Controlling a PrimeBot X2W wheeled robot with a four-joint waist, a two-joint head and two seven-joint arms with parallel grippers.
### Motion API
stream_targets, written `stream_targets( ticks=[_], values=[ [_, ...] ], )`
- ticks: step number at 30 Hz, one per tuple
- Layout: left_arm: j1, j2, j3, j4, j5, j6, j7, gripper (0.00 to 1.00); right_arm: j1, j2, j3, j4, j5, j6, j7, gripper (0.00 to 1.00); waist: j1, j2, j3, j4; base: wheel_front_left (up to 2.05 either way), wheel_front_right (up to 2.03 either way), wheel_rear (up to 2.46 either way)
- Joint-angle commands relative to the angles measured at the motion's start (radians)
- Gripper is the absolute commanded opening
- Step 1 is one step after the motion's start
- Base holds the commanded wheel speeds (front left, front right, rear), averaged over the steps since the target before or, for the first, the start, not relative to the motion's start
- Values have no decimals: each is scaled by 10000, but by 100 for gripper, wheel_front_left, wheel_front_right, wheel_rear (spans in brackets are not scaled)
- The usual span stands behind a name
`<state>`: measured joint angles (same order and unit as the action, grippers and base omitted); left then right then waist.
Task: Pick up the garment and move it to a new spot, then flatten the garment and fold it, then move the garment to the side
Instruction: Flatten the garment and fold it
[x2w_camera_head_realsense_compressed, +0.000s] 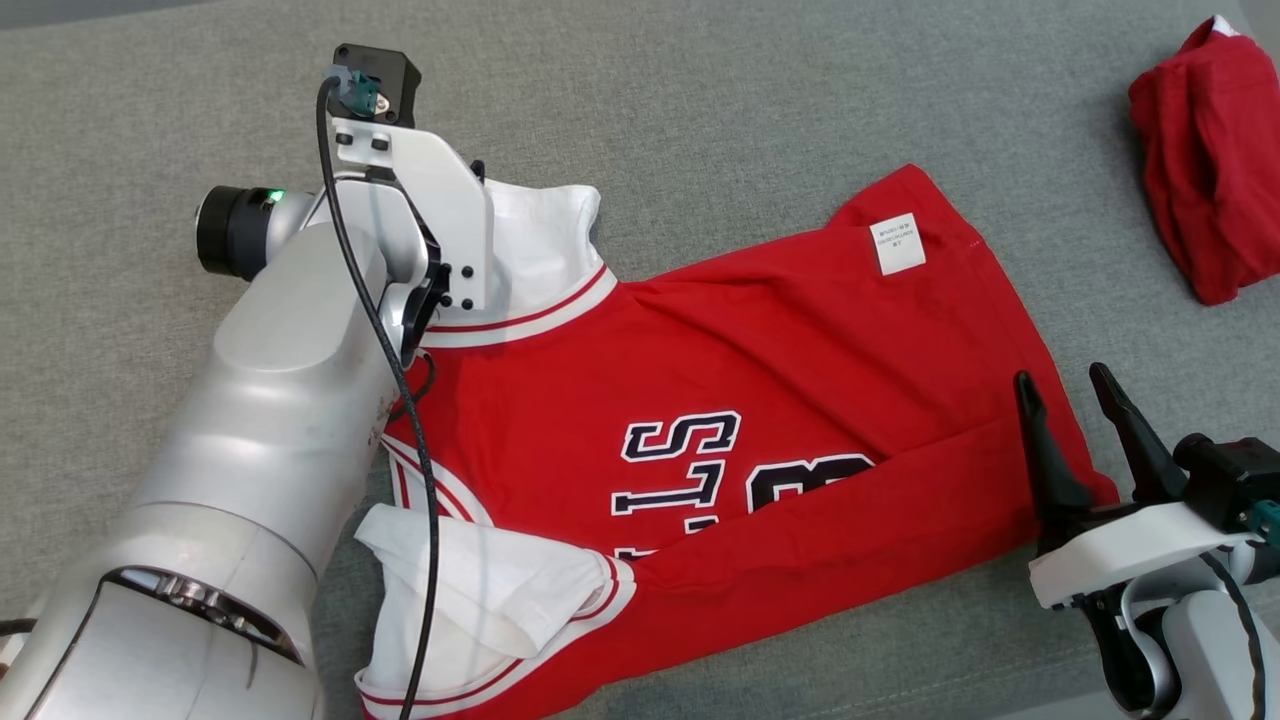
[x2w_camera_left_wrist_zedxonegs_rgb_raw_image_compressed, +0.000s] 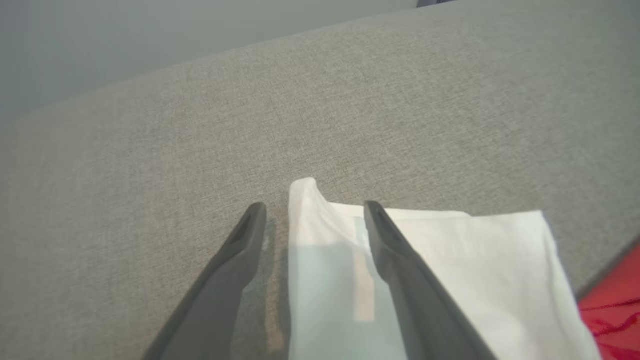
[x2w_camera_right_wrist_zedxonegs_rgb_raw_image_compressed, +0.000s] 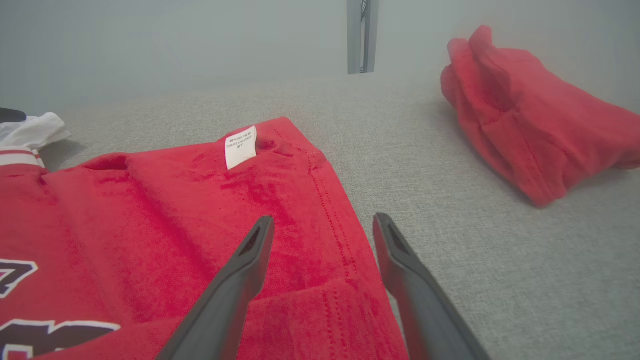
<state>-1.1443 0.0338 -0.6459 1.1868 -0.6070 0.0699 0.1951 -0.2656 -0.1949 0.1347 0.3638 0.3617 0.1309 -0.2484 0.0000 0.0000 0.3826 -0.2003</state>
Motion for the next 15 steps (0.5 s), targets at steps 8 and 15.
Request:
stream_targets(
  ticks=[8, 15],
  values=[
    [-849, 195, 58, 325, -137, -175, -133, 64, -200, -164, -51, -385, -108, -2, -133, 100, 0, 0, 283, -38, 0, 0, 0],
    [-1021, 176, -36, 573, -309, -316, 183, 0, -314, -73, -18, -360, -202, -2, -133, 100, 0, 0, 380, -88, 0, 0, 0]
  ],
)
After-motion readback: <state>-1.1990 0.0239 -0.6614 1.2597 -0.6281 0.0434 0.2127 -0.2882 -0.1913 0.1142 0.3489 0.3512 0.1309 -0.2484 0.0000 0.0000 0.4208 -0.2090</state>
